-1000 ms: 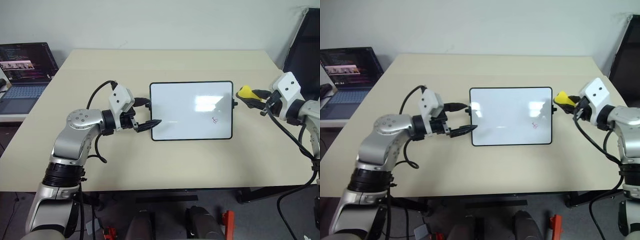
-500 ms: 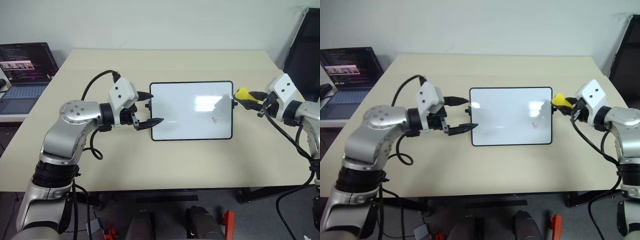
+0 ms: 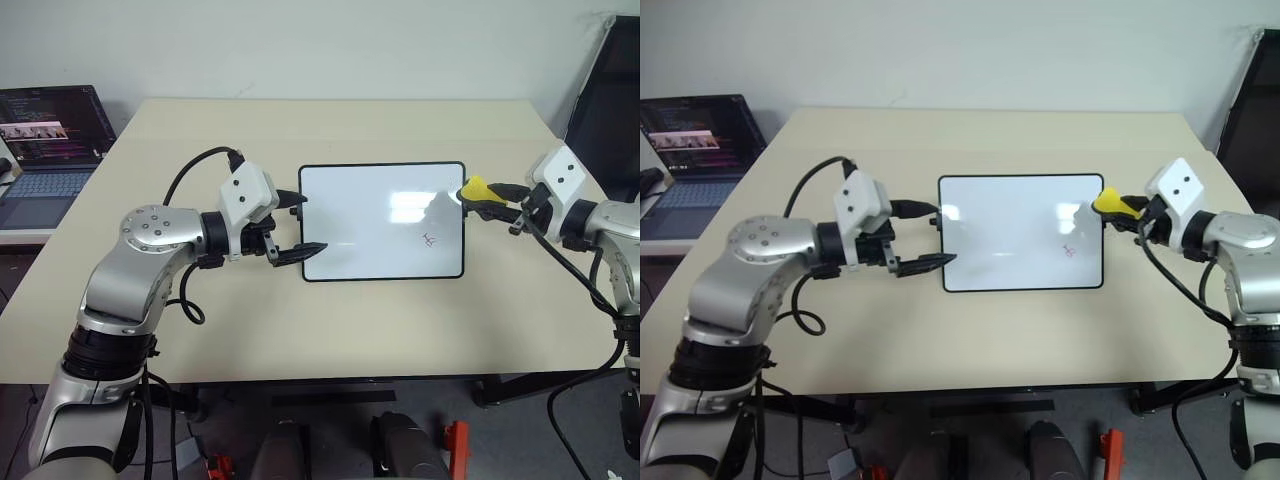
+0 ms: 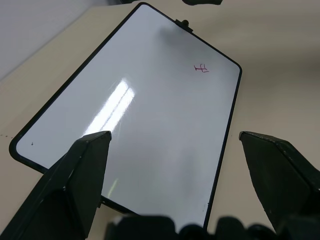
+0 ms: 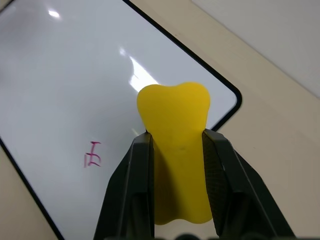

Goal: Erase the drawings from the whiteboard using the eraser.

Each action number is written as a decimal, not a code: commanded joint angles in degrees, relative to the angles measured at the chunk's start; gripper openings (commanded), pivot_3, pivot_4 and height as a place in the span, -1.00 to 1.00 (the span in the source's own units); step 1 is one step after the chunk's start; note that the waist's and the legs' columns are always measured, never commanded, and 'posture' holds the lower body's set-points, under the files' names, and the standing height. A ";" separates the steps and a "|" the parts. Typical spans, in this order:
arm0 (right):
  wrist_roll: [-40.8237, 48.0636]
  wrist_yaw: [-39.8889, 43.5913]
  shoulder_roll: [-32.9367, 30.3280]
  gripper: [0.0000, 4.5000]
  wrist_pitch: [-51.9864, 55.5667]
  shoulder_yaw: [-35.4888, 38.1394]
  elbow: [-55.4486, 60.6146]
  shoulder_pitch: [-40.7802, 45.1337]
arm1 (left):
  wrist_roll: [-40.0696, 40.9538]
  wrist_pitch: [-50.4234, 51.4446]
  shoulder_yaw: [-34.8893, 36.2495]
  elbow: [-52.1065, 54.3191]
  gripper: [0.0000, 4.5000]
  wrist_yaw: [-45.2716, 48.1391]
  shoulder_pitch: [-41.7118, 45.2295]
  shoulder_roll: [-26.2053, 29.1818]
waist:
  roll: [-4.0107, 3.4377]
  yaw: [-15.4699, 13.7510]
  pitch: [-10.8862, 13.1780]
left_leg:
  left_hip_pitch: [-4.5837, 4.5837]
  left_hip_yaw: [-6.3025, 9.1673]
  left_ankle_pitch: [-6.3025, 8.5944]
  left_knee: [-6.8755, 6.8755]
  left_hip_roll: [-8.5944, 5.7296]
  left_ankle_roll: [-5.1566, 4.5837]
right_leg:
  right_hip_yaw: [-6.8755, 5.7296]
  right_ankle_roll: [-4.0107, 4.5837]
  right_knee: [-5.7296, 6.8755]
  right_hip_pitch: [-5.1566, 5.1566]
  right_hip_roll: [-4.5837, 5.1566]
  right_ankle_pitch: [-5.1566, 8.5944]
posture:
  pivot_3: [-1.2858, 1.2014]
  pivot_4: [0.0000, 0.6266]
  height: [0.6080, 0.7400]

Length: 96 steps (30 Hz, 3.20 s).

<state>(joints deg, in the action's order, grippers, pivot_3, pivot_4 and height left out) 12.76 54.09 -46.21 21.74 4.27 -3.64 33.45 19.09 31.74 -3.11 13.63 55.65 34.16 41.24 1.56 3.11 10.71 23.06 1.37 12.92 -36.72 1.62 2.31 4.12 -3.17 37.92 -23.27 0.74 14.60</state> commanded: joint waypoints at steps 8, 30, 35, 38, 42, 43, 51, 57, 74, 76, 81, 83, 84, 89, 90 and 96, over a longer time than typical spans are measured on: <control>-8.77 -3.97 6.54 -0.56 -11.15 -9.03 -6.41 0.72 | 0.60 -2.21 1.13 0.21 1.00 0.08 0.51 0.10 | 0.00 -0.06 0.00 | 0.00 -0.01 0.00 -0.05 -0.01 0.00 | 0.00 0.00 0.04 0.00 0.00 0.00 | 0.03 -0.52 1.00; -19.78 -2.04 7.10 -0.56 -20.45 -19.12 -18.37 -2.38 | 0.74 -1.99 1.08 0.22 1.00 0.10 0.91 0.19 | 0.49 0.16 -0.28 | -1.27 0.00 -0.22 -0.27 -0.03 -0.21 | 0.04 0.21 -0.26 1.40 0.12 -0.24 | 0.03 -0.52 1.00; -18.87 -1.41 7.64 -0.56 -18.01 -17.46 -14.96 -3.98 | 0.69 -2.15 1.07 -0.08 1.00 0.24 1.00 0.19 | 0.52 0.71 -0.30 | -1.18 -0.03 -0.16 -0.10 0.03 -0.14 | 0.03 0.31 -0.23 1.24 0.05 -0.13 | 0.03 -0.52 1.00; -20.46 -6.95 8.26 -0.56 -19.17 -15.02 -18.98 0.23 | 0.56 -2.24 0.94 -0.37 1.00 0.40 1.09 0.25 | 0.53 0.95 -0.28 | -1.19 -0.03 -0.16 -0.13 0.03 -0.14 | 0.03 0.30 -0.18 1.21 0.04 -0.14 | 0.03 -0.52 1.00; -22.43 -14.75 8.07 -0.57 -22.40 -13.48 -26.23 5.69 | 0.50 -2.32 0.78 -0.53 1.00 0.49 1.24 0.14 | 0.56 1.53 -0.25 | -1.20 -0.07 -0.20 -0.28 -0.02 -0.18 | 0.09 0.26 -0.19 1.21 0.14 -0.19 | 0.03 -0.52 1.00; -22.86 -15.95 7.96 -0.57 -23.04 -13.48 -27.73 6.54 | 0.46 -2.40 0.71 -0.65 1.00 0.50 1.31 0.08 | 0.58 1.55 -0.24 | -1.21 -0.06 -0.21 -0.29 -0.04 -0.20 | 0.08 0.26 -0.21 1.21 0.16 -0.19 | 0.03 -0.52 1.00; -21.86 -12.21 8.23 -0.57 -24.22 -15.37 -24.98 3.18 | 0.42 -2.73 0.52 -0.90 1.00 0.61 1.38 -0.15 | 0.63 1.81 -0.27 | -1.17 -0.10 -0.20 -0.17 -0.04 -0.19 | 0.08 0.26 -0.24 1.21 0.18 -0.19 | 0.03 -0.52 1.00; -5.24 0.55 5.35 -0.57 -8.76 -7.88 -2.22 -4.14 | 0.31 -3.41 0.06 -1.11 1.00 0.56 1.21 -0.68 | 0.45 1.60 -0.10 | -1.03 -0.03 -0.19 -0.04 -0.04 -0.18 | 0.05 0.26 -0.25 1.08 0.14 -0.14 | 0.03 -0.52 1.00; 3.44 -24.14 -3.68 -0.57 28.58 15.04 -9.75 2.82 | -7.68 -7.50 -15.59 -8.14 1.00 -7.00 7.09 -23.19 | 0.00 -1.41 0.31 | 0.80 -0.01 -0.02 -0.17 -0.27 -0.05 | -0.02 -0.05 -0.32 -0.44 0.30 -0.30 | 0.03 -0.52 1.00; 3.44 -23.20 -3.63 -0.57 30.20 13.32 -9.94 0.61 | -8.71 -6.64 -16.72 -8.61 1.00 -8.13 7.78 -24.79 | -0.01 -1.14 0.30 | 0.77 0.01 -0.02 -0.13 -0.26 -0.05 | -0.03 -0.05 -0.32 -0.44 0.29 -0.29 | 0.03 -0.52 1.00; 3.02 -23.65 -2.80 -0.57 30.55 11.62 -13.21 -1.41 | -7.38 -4.02 -17.08 -5.85 1.00 -7.40 8.00 -26.21 | -0.16 -0.73 0.28 | 0.74 -0.01 -0.03 -0.16 -0.23 -0.06 | 0.00 -0.06 -0.22 -0.47 0.21 -0.28 | 0.03 -0.52 1.00; 2.90 -23.94 -2.72 -0.57 29.86 11.53 -14.72 -1.36 | -7.54 -3.61 -17.16 -5.37 1.00 -7.11 7.79 -25.89 | -0.16 -0.69 0.28 | 0.73 -0.01 -0.03 -0.20 -0.23 -0.06 | 0.00 -0.07 -0.21 -0.47 0.21 -0.28 | 0.03 -0.52 1.00; 2.91 -23.86 -2.77 -0.57 29.43 11.53 -15.42 -1.38 | -7.57 -3.44 -17.09 -5.20 1.00 -7.04 7.67 -25.72 | -0.16 -0.69 0.28 | 0.73 0.00 -0.03 -0.21 -0.24 -0.06 | -0.01 -0.09 -0.21 -0.46 0.21 -0.27 | 0.03 -0.52 1.00; 2.45 -23.41 -3.59 -0.57 28.43 11.35 -18.86 -1.05 | -7.43 -2.84 -16.31 -4.70 1.00 -6.89 7.28 -24.61 | -0.17 -0.70 0.27 | 0.73 0.00 -0.03 -0.22 -0.24 -0.06 | -0.01 -0.09 -0.22 -0.45 0.21 -0.28 | 0.03 -0.52 1.00; 2.46 -23.26 -3.70 -0.57 28.61 11.32 -19.59 -0.77 | -7.44 -2.77 -16.25 -4.69 1.00 -6.96 7.26 -24.47 | -0.17 -0.71 0.27 | 0.73 0.00 -0.03 -0.22 -0.24 -0.05 | -0.01 -0.08 -0.22 -0.45 0.21 -0.28 | 0.03 -0.52 1.00; 1.37 -22.67 -3.84 0.01 26.96 10.39 -22.49 0.18 | -7.47 -2.35 -15.63 -4.78 1.00 -7.68 7.34 -24.08 | -0.17 -0.70 0.27 | 0.73 0.00 -0.03 -0.23 -0.24 -0.05 | -0.01 -0.08 -0.22 -0.44 0.21 -0.29 | 0.03 -0.52 1.00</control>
<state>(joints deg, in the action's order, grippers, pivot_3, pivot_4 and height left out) 14.66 31.21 -48.43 50.11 14.36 -26.50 32.28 11.28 29.66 -20.01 6.53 48.26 40.98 17.07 1.38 2.40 10.98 23.79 1.38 12.89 -36.94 1.38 2.26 4.11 -3.25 37.71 -23.71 0.96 14.31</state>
